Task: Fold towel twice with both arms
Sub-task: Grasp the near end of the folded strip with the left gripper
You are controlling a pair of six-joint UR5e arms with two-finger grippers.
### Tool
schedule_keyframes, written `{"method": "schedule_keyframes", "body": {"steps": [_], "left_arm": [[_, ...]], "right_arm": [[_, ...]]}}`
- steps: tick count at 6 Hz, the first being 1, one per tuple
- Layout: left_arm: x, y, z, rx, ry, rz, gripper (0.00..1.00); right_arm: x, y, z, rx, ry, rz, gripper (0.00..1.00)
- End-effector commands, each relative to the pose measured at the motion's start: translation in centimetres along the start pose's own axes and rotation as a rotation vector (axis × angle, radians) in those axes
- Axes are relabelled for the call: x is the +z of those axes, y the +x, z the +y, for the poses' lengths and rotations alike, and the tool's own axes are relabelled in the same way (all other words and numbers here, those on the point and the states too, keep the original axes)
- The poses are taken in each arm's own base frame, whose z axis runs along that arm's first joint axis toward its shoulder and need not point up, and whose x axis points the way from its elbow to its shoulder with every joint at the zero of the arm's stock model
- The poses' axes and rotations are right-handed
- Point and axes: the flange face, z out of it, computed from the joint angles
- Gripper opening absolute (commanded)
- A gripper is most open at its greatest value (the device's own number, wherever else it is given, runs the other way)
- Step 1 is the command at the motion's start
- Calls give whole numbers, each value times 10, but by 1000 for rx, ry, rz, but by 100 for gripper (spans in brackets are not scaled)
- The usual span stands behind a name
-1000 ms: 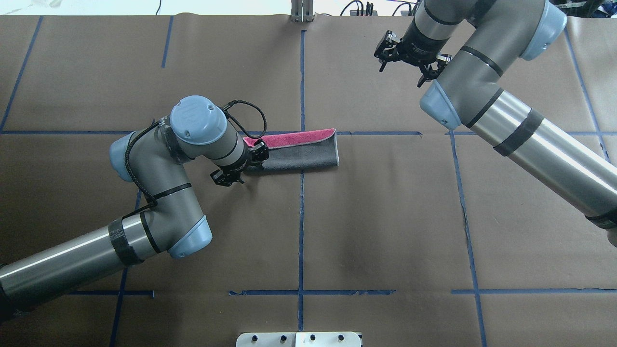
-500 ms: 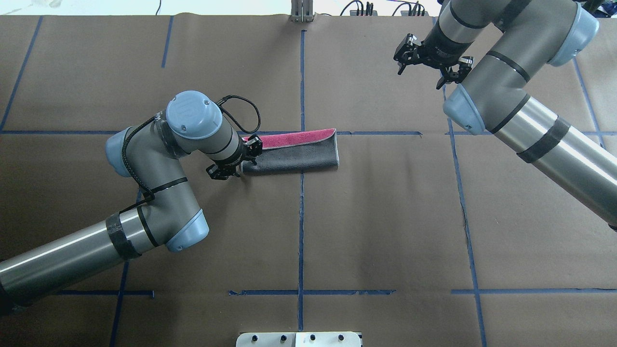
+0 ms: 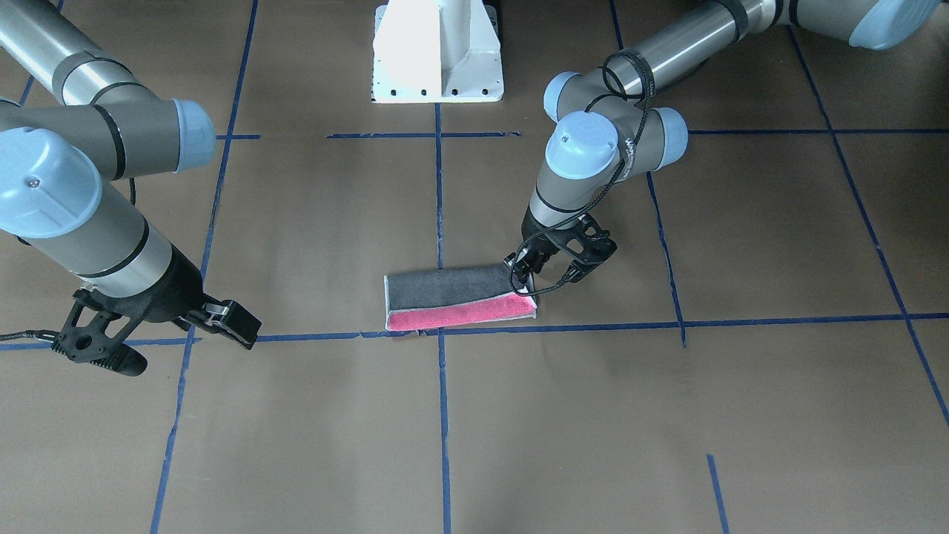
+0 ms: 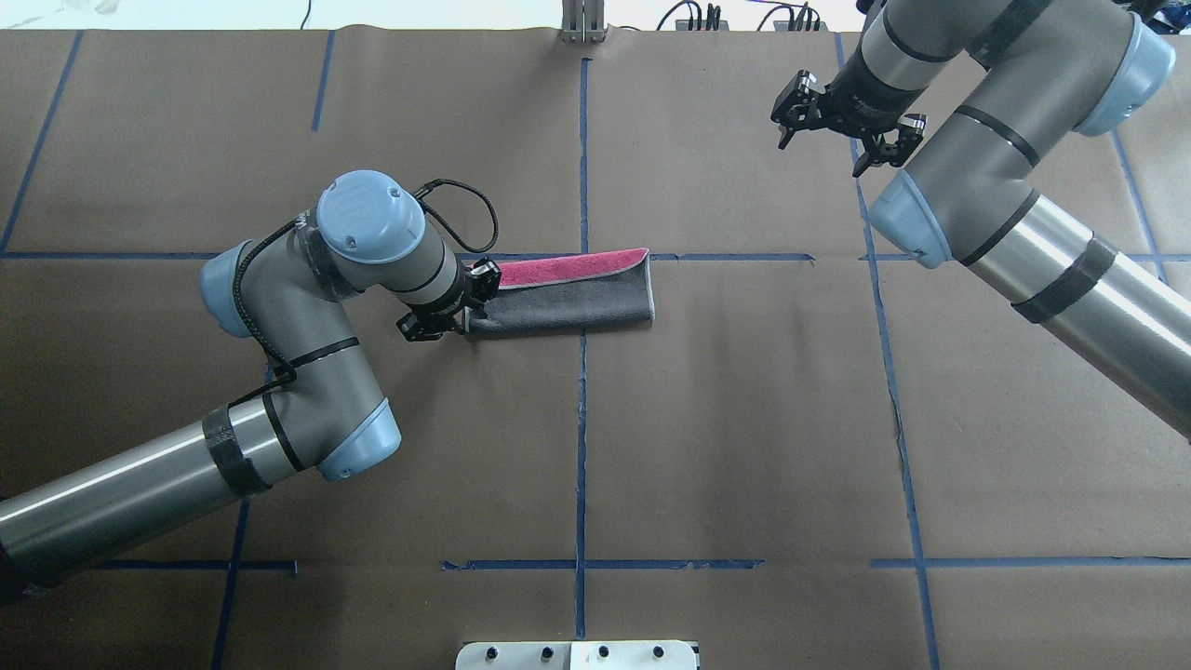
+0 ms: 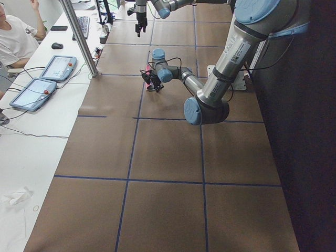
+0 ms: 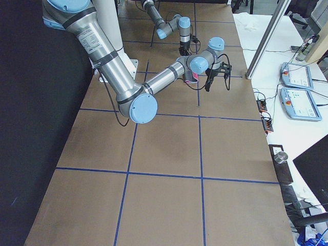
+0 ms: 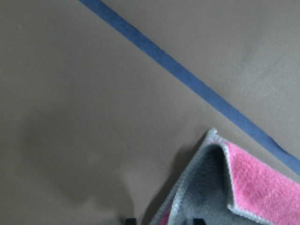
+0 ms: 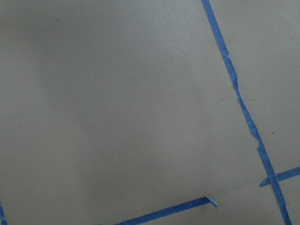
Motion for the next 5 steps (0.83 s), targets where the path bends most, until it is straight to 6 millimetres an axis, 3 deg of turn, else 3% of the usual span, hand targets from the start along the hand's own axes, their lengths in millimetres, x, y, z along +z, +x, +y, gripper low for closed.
{"method": "schedule_keyframes", "body": {"steps": [1,3,4,5], "left_arm": [[0,3,4,0,-3,1,27],[-5,11,7,4,-8,16,6],[-13,15,3,2,-6,23,0],[-38,37,-9,-11,-3,52,0]], "right_arm": [[-1,3,-1,3,2,1,100],[-2,9,-3,6,4,2,100],[-2,14,-3,4,4,4,100],[-6,37,-11,-44,-1,6,100]]}}
